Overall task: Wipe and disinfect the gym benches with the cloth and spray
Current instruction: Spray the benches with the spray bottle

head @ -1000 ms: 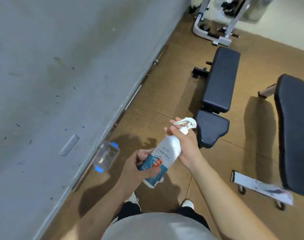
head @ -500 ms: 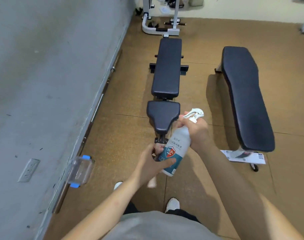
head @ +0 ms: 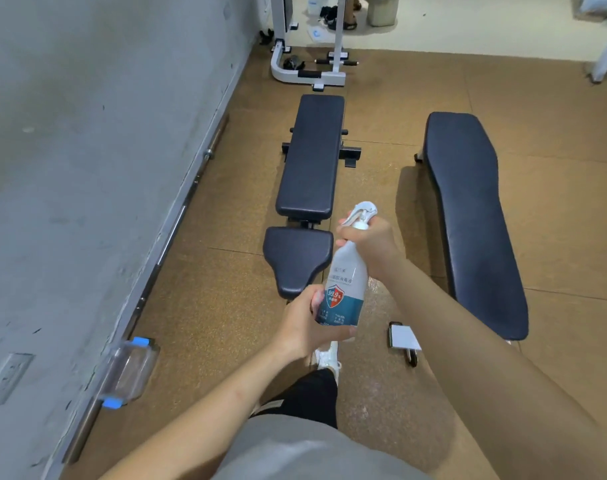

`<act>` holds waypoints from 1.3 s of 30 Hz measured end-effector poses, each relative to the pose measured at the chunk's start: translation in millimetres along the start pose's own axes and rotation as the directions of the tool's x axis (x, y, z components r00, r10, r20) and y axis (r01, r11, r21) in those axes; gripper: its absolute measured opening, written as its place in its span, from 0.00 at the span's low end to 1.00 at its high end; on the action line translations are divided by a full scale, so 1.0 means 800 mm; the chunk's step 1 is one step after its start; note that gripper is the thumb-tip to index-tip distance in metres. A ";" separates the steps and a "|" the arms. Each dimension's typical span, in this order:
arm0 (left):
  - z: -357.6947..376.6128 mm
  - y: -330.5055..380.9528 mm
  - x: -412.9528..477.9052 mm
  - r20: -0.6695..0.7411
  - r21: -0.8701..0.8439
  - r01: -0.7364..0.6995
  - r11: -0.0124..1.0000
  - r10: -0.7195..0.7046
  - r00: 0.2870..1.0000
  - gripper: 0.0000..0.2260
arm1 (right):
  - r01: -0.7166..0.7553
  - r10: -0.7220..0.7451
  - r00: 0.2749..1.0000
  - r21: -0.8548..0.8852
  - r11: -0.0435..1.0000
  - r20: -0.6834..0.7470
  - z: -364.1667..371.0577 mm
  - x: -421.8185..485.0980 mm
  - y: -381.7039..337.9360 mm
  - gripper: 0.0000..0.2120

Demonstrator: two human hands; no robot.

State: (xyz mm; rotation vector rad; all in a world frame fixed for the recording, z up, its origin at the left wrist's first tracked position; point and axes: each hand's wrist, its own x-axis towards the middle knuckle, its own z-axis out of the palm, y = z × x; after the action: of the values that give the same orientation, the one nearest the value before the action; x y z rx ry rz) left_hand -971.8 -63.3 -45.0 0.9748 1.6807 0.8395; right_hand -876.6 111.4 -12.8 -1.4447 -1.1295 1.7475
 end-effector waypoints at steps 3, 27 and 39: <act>0.003 0.006 0.063 -0.007 -0.075 0.036 0.997 -0.037 0.999 0.29 | -0.048 0.047 0.999 -0.102 0.994 -0.016 0.003 0.061 -0.024 0.07; 0.056 0.128 0.411 -0.099 -0.185 0.227 0.956 -0.248 0.964 0.28 | -0.143 0.194 0.970 -0.305 0.942 0.146 -0.051 0.454 -0.125 0.13; 0.133 0.242 0.576 -0.269 -0.357 0.292 0.887 -0.397 0.877 0.29 | -0.148 0.288 0.900 -0.395 0.907 0.326 -0.100 0.642 -0.213 0.13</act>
State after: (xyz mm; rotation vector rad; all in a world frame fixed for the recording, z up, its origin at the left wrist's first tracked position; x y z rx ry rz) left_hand -918.6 442.7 -91.0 0.3045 1.8676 1.0207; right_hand -928.0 648.7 -102.3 -1.5347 -1.6138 2.1288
